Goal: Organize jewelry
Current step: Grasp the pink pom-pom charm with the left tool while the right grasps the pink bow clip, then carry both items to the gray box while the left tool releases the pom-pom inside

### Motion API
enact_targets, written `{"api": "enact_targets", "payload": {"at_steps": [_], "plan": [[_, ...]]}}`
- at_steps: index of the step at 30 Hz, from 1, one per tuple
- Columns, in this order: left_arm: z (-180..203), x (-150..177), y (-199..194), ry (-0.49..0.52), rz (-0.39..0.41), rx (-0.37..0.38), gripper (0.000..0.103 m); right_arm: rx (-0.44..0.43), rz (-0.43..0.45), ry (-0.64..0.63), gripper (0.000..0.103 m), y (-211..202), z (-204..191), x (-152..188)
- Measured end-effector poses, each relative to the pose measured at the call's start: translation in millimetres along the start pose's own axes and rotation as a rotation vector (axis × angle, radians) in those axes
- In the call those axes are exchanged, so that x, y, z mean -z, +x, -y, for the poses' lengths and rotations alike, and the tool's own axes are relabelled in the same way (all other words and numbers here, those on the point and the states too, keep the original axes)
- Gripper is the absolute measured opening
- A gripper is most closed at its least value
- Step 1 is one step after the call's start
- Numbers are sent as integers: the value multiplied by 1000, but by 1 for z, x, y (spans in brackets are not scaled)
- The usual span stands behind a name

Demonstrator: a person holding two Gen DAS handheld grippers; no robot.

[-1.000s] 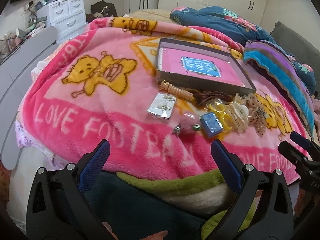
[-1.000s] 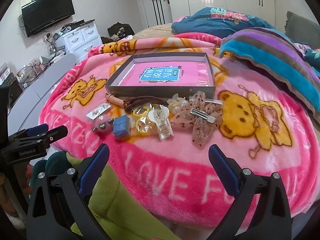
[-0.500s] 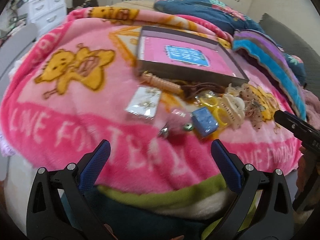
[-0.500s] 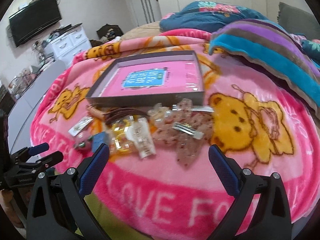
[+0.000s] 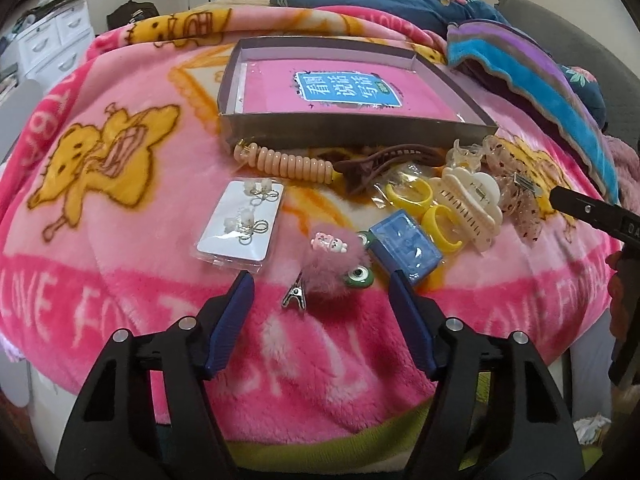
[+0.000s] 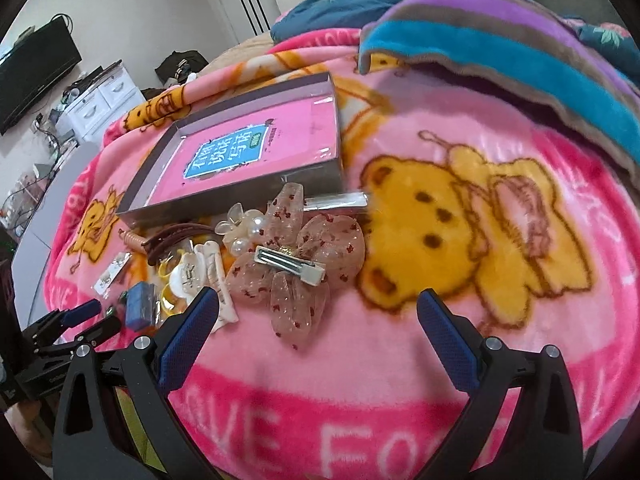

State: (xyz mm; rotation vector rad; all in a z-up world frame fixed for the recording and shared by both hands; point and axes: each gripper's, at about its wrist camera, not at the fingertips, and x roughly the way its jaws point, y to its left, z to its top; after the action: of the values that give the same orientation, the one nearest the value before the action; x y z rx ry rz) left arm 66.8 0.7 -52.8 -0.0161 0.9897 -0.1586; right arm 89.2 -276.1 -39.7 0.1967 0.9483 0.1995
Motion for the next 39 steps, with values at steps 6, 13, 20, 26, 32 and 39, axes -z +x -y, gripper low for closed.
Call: {"api": "enact_targets", "payload": {"at_steps": [6,13,20,26,32,39], "plan": [[-6,-3,7,-15,-13,22,46,-59,-20,42,94,25,-4,-11],[-5,-7,10,-17,-13,66,28,-55,-15,48,48,42,-6,-18],[-6,-3,2,-41,6,107,23,-49,32,48,40,28,16,-17],[-17,9,-15,-79,9,129,19,-28,70,43,40,8,33,-18],[-27,11,-36,-102,39,128,19,-33,96,37,40,-6,39,-20],[-28,10,-48,-113,44,150,19,-62,124,16,40,-13,29,-28]]}}
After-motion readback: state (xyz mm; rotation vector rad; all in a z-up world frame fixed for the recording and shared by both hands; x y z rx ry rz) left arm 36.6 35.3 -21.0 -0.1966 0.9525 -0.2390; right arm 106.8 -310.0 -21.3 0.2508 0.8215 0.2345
